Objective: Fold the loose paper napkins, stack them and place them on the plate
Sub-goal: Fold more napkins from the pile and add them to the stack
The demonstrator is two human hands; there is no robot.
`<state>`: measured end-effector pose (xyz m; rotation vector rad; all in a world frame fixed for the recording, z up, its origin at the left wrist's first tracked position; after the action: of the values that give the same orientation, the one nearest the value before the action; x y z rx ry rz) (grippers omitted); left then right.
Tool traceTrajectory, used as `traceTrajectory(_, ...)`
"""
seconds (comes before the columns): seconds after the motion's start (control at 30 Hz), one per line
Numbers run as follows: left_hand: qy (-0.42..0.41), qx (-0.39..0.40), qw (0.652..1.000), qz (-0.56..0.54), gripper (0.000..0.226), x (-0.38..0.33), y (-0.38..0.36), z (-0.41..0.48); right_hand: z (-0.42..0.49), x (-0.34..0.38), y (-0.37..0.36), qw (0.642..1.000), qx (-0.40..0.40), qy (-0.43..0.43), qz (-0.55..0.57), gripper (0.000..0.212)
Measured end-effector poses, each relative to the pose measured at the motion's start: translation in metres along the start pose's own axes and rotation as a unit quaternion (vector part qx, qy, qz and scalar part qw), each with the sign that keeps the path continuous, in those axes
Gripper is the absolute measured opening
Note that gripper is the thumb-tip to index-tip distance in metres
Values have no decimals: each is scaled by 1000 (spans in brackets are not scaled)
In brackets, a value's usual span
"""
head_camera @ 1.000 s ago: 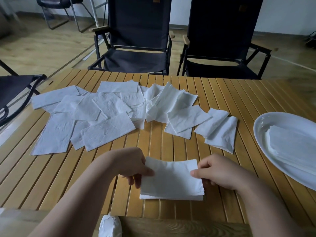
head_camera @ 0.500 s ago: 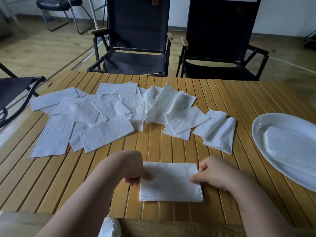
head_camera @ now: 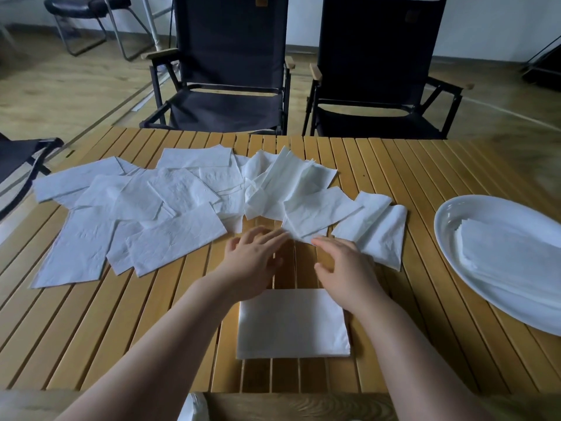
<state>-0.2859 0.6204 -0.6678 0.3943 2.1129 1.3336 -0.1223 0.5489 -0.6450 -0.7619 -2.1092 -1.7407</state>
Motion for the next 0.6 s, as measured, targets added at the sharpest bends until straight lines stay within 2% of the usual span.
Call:
traceTrajectory(0.13, -17, -26, 999, -26, 39, -2, 7, -1, 3, -2, -1, 999, -38, 8, -12, 42)
traceTrajectory(0.37, -34, -56, 998, -6, 17, 2, 8, -1, 8, -5, -11, 997, -63, 43, -22, 14)
traceTrajectory(0.6, -53, -76, 995, -44, 2, 0, 7, 0, 9, 0, -17, 996, -60, 44, -55, 7)
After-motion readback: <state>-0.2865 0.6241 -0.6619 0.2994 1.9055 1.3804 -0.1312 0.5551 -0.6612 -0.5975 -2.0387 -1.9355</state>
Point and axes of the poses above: each hand's wrist, its own z-axis towards the middle knuckle, its own y-axis out of the back of the hand, x = y × z, the point moved 5 cm from there along z, towards the middle knuckle, and after that the axes turned 12 degrees about x, right-handed, at the moved point
